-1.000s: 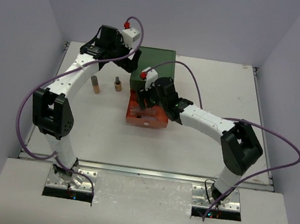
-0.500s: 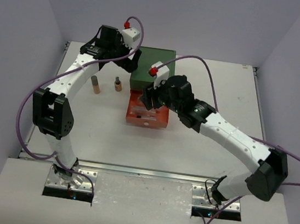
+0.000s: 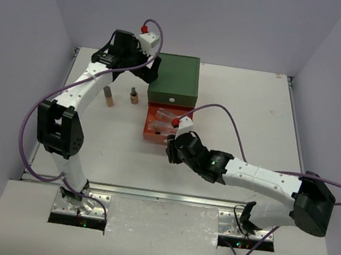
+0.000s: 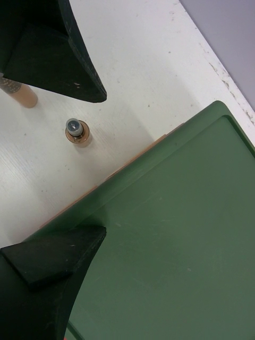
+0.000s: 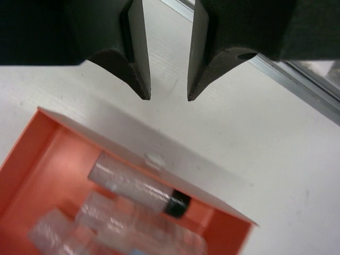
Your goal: Organize the makeup
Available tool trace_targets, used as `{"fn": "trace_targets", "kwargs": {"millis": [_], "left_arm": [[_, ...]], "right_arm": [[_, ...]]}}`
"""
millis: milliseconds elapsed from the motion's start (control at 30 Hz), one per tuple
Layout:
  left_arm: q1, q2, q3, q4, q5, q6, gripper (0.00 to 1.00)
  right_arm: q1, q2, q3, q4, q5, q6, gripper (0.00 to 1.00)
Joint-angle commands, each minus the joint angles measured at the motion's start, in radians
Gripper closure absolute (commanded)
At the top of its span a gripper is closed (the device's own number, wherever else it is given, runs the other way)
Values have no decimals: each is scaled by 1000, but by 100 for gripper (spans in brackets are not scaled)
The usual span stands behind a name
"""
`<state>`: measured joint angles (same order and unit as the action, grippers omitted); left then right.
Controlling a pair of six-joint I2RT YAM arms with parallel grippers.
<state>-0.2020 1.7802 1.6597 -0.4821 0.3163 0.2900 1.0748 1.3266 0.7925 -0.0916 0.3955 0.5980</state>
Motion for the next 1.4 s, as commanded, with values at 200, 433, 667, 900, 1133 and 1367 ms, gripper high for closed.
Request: {"fn": "trace_targets", "kwargs": {"millis": [200, 433, 667, 900, 1133, 1367], "left_arm": [[-7, -20, -22, 25, 8, -28, 0], [-7, -16, -15, 18, -11, -32, 0], [-7, -16, -21, 3, -28, -10, 0], [-7, -13, -26, -3, -26, 3, 0], [-7, -4, -23, -7, -6, 15, 0], [-9, 7, -14, -9, 28, 16, 0]], "right_arm": [[4, 104, -119, 363, 118, 70, 80], [-18, 193, -106, 513, 266, 31, 96], [-104, 257, -35, 527, 237, 64, 100], [-162, 282, 9, 559, 241, 43, 100], [-241, 386, 105, 582, 184, 34, 100], [-282, 458, 198, 586, 210, 31, 100]]}}
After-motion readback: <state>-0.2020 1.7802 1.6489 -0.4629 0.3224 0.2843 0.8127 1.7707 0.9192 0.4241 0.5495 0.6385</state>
